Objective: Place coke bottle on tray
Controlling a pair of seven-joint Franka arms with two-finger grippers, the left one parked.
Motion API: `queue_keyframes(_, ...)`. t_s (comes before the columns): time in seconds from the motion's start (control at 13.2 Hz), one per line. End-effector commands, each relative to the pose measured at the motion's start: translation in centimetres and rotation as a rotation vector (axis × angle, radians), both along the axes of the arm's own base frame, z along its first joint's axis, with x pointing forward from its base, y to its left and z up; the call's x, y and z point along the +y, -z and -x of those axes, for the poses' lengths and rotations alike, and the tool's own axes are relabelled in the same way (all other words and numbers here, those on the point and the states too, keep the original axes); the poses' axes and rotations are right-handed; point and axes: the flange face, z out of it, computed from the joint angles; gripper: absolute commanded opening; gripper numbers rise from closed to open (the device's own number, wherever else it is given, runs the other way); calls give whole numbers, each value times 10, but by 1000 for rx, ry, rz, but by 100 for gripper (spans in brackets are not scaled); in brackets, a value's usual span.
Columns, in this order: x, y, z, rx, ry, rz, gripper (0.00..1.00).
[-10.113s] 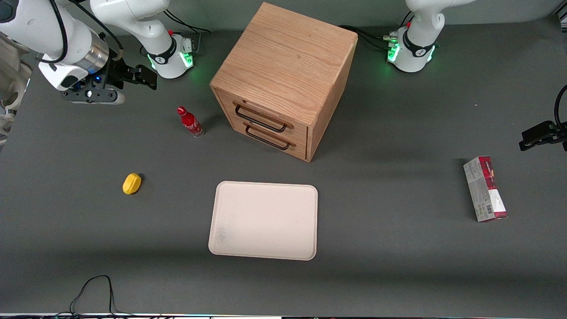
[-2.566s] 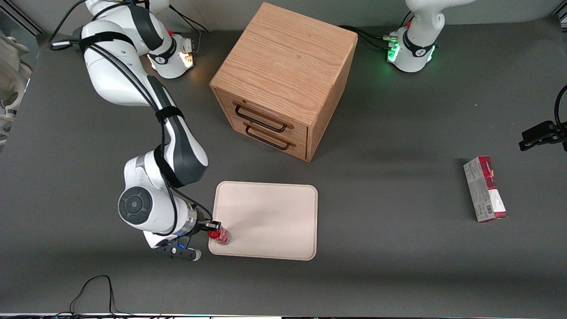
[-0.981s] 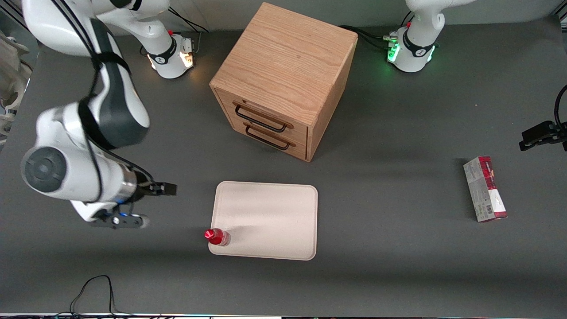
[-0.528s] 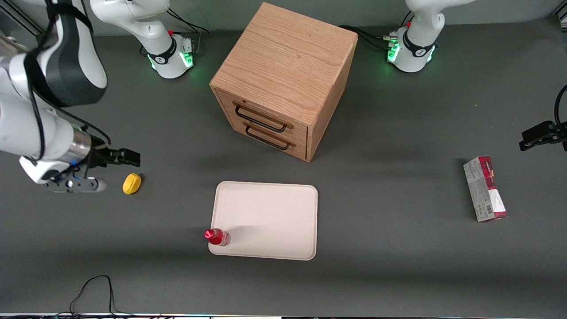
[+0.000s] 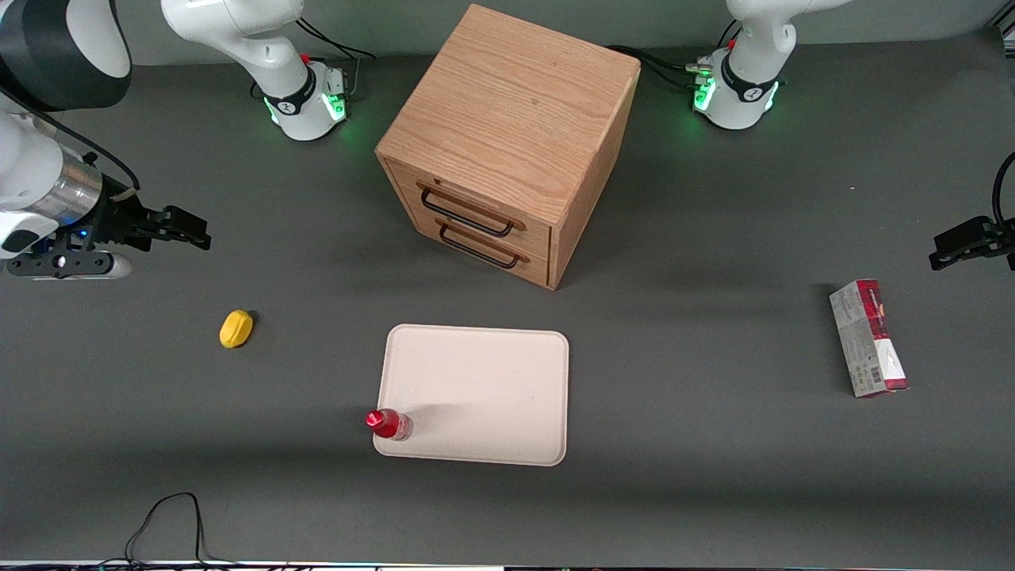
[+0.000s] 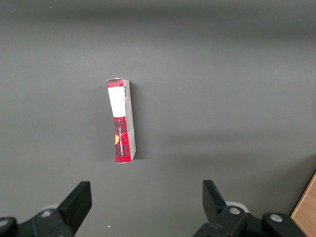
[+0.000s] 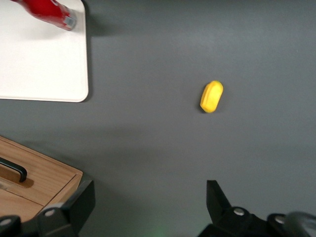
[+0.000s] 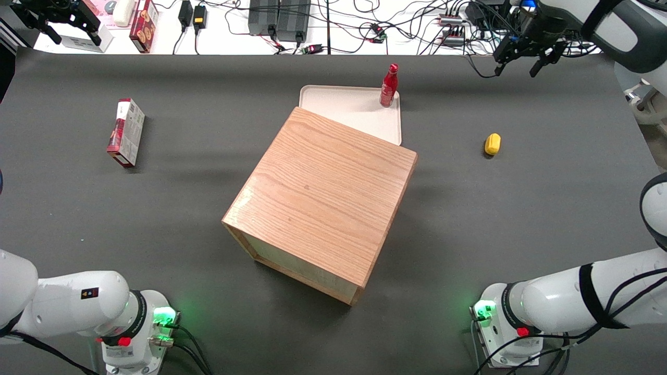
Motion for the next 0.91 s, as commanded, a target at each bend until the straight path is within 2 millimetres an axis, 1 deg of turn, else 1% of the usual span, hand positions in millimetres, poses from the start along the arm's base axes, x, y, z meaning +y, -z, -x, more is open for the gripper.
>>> queue_keyframes(0.0, -16, -10, 8, -5, 2, 3, 100)
queue_keyframes(0.08, -17, -10, 9, -2, 4, 3, 100)
queue_keyframes(0.23, -36, -13, 12, 6, 37, 3, 100)
queue_keyframes(0.3, -31, -16, 12, 5, 25, 7, 100)
queue_keyframes(0.53, -32, -20, 8, -4, 18, 10, 100)
queue_keyframes(0.6, -31, -24, 7, -11, 16, 10, 100)
queue_keyframes(0.83, -30, -23, 7, -1, 18, 7, 100)
